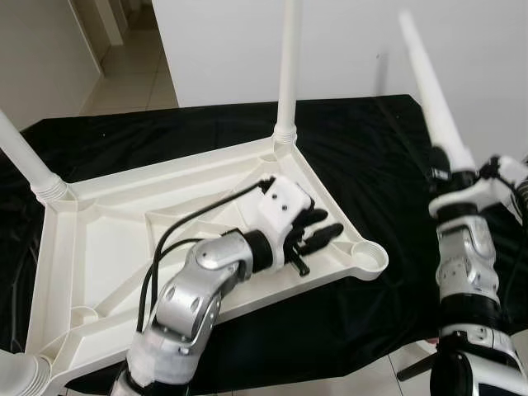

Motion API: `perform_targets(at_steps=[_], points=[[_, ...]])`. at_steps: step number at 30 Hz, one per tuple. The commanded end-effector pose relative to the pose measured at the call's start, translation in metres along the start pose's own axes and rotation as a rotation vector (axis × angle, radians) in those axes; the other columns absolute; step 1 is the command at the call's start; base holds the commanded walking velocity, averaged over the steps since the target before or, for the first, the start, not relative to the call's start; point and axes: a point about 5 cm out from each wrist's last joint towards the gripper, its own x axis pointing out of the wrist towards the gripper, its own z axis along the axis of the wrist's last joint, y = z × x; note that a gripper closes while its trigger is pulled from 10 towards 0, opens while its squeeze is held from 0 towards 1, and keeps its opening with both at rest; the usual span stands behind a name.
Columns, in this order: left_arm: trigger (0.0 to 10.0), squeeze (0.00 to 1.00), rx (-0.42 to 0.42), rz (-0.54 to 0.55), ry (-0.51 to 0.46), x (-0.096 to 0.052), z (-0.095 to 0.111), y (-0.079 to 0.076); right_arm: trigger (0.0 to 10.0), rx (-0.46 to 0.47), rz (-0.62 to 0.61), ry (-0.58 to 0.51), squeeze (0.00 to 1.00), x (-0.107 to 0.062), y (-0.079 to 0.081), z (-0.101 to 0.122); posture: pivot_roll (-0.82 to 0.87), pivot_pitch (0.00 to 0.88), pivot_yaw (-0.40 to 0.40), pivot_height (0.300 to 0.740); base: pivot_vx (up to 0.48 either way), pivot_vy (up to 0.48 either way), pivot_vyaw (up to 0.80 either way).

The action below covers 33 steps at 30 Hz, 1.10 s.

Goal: Building children table

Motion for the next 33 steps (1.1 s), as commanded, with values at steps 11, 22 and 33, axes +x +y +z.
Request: perform_targets(at_steps=[11,22,33], points=[[10.0,0.0,-0.032,-0.008,-0.069,0.009,0.011,0.009,10.0,-0.206,0.309,-0.182,0.0,0.014,0.064,0.041,-0.01,0.033,0.087,0.74,0.0,0.0,0.0],[10.0,0.0,-0.092,-0.047,-0.119,0.012,0.028,0.023,10.0,-0.28,0.377,-0.368,0.0,0.018,0.097,0.075,-0.01,0.003,0.155,0.74,0.0,0.0,0.0],[10.0,0.0,-0.251,-0.031,-0.2,0.011,0.043,0.035,10.0,-0.307,0.501,-0.324,0.0,0.003,0.119,0.064,-0.01,0.011,0.165,0.74,0.0,0.0,0.0]])
